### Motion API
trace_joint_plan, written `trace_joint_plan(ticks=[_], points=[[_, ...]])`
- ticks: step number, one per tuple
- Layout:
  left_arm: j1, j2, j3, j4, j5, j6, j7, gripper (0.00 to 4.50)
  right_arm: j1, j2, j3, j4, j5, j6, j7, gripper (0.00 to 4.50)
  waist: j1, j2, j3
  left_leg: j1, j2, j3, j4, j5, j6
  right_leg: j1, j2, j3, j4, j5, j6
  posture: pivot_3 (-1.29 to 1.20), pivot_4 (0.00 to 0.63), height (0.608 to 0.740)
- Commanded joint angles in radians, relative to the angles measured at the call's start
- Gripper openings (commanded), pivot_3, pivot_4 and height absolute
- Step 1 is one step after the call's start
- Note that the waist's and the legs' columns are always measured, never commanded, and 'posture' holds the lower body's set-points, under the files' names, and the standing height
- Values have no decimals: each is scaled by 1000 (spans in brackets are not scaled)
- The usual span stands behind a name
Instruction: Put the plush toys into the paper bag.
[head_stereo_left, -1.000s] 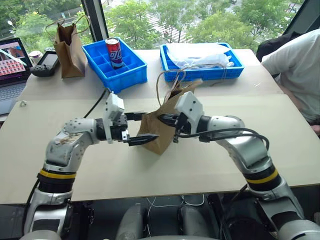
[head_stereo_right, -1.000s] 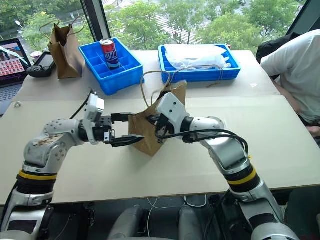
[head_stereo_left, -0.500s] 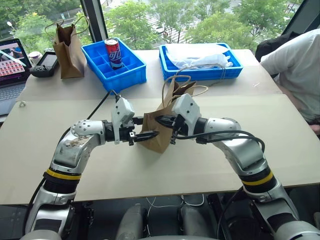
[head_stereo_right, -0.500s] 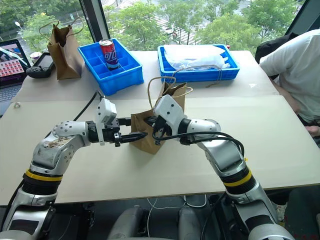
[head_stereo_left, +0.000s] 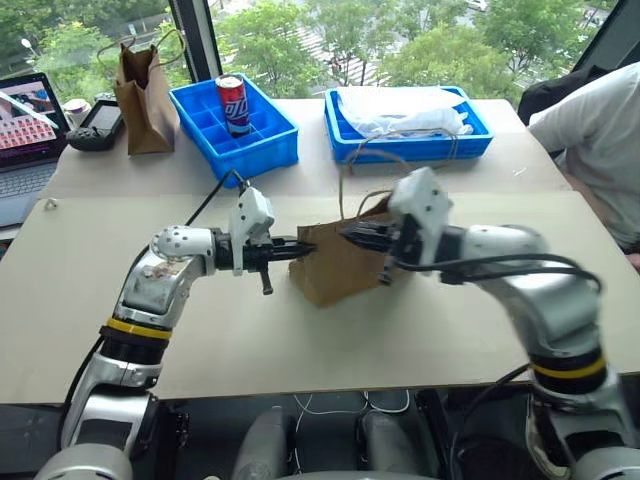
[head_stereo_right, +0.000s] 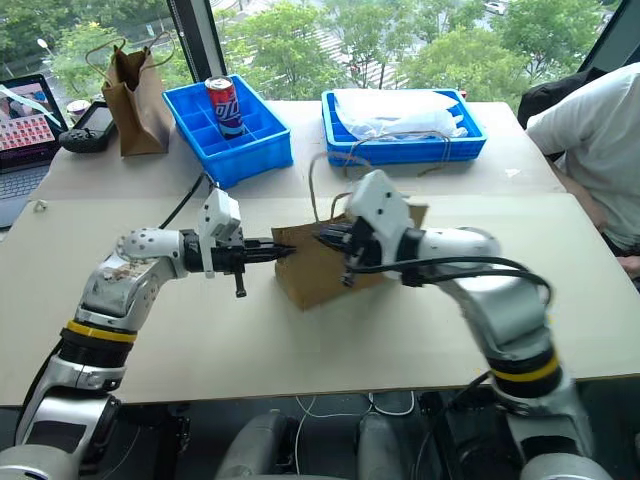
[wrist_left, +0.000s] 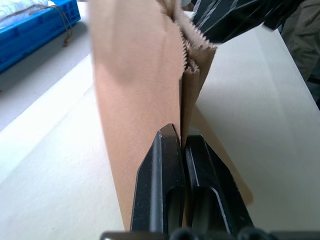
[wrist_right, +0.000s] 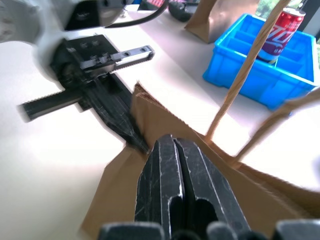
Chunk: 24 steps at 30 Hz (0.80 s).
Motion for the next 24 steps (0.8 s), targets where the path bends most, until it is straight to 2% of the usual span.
trace_joint_plan(ticks=[1,4,7,13,16,19,22,24], points=[[-123,6,-6,143,22,-180,-161,88,77,-136,-175,-122,179,143,83,0,1,0,0,0,0,0,0,0,1,0,0,0,-1,0,0,0,150,740],[-233,-7,-8,302,10,-295,-324,88,193,-271,-283,-157,239,202,133,0,-1,0,0,-1,0,0,0,0,1,0,0,0,-2,0,0,0,150,740],[-319,0,-58,459,5,-411,-455,88,325,-340,-421,-183,310,268,153,0,-4,-1,0,-1,1,0,0,-1,1,1,0,0,-4,0,0,0,150,740],[-383,49,-207,600,-98,-508,-464,88,519,-345,-577,-220,311,274,102,0,-8,-1,1,-1,1,1,0,-2,3,1,0,1,-5,0,1,0,150,740],[-396,71,-251,657,-97,-550,-464,88,555,-344,-596,-223,311,255,78,0,-8,-1,1,-2,1,1,1,-2,3,1,0,1,-5,1,2,0,150,740],[-417,77,-258,710,-79,-513,-464,88,555,-345,-589,-216,317,240,61,0,-7,-1,1,-2,1,1,2,-2,3,1,0,1,-5,1,2,0,150,740],[-440,78,-204,770,-71,-483,-464,754,536,-355,-564,-188,318,224,57,0,-7,-2,1,-2,1,1,2,-2,3,1,0,1,-6,1,2,0,150,740],[-435,100,-166,762,-80,-439,-464,1504,529,-372,-545,-153,304,202,76,0,-6,-2,1,-3,1,1,2,-2,3,1,1,1,-6,1,3,0,150,740]])
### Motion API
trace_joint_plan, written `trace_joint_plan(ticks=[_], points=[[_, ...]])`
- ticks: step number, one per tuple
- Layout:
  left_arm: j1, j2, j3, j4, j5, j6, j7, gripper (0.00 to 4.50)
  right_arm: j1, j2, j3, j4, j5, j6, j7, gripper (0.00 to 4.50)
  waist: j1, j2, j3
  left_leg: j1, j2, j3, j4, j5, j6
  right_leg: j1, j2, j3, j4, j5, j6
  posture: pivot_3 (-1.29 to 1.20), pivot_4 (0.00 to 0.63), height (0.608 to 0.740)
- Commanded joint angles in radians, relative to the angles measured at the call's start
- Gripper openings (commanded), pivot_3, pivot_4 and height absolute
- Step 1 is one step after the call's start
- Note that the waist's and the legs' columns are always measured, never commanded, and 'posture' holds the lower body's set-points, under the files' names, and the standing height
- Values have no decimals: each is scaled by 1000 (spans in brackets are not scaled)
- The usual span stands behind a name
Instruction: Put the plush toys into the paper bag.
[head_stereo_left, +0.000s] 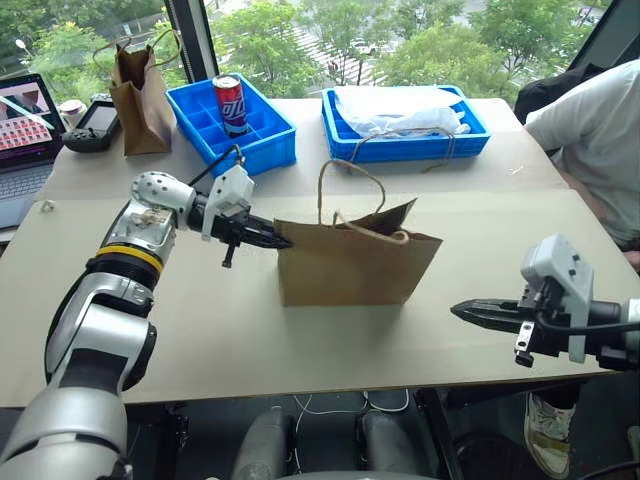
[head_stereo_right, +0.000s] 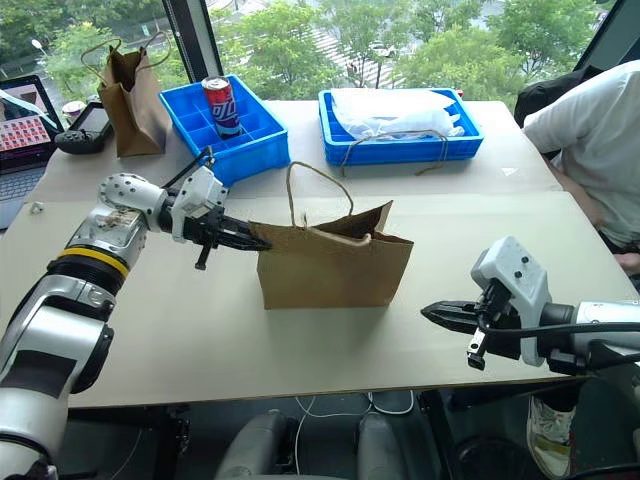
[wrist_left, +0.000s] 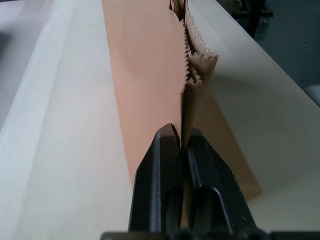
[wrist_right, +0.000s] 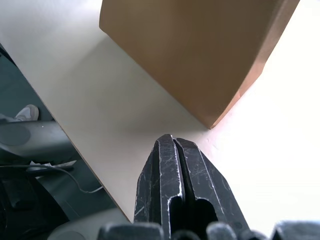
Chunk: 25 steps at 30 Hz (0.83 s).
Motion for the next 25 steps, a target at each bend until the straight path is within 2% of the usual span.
trace_joint_plan(ticks=[1,4,5,7,9,11,14,17,22,25], points=[[-26,42,82,-12,-14,70,-8,1861,-22,-34,17,46,-11,-53,19,0,0,0,0,0,0,0,0,0,0,0,0,0,0,0,0,0,150,740],[25,134,159,-88,-56,211,-8,2752,-8,-60,49,117,-77,-102,21,0,-4,-1,0,0,0,0,0,0,1,0,0,0,-1,0,0,0,150,740],[40,157,189,-109,-65,250,-8,3240,2,-63,54,134,-99,-118,20,0,-7,-1,0,-1,0,0,0,-1,1,-1,0,0,0,0,0,0,150,740],[100,210,263,-178,-91,333,15,3766,30,-46,41,163,-132,-158,13,0,-13,-1,0,0,1,0,-1,-1,1,-1,1,0,0,0,0,0,150,740],[226,277,376,-294,-171,498,81,4481,48,30,8,200,-138,-225,-3,0,-15,-1,0,0,1,0,-2,-1,1,-1,1,0,0,0,1,0,150,740],[391,320,448,-403,-194,601,155,4481,97,93,1,218,-191,-323,-13,0,-19,0,0,1,2,0,-2,-1,1,-1,1,0,0,0,1,0,150,740],[620,341,506,-603,-171,644,254,4481,124,191,-23,214,-204,-408,-44,0,-15,0,1,2,1,0,-2,-1,1,0,-1,1,2,-1,2,0,150,740],[819,283,562,-734,-123,643,435,4481,138,281,-33,211,-235,-497,-91,0,-7,0,1,4,2,0,-2,-1,0,2,-5,1,1,-1,2,0,150,740],[923,224,562,-805,-86,595,501,4481,167,314,9,213,-280,-557,-107,0,7,1,1,5,1,0,-2,-4,-9,0,-13,-2,1,0,0,0,150,740],[891,178,548,-797,-47,543,555,4481,166,319,27,202,-286,-560,-122,0,8,1,1,5,1,0,-2,-4,-10,0,-15,-2,0,0,-2,0,150,740]])
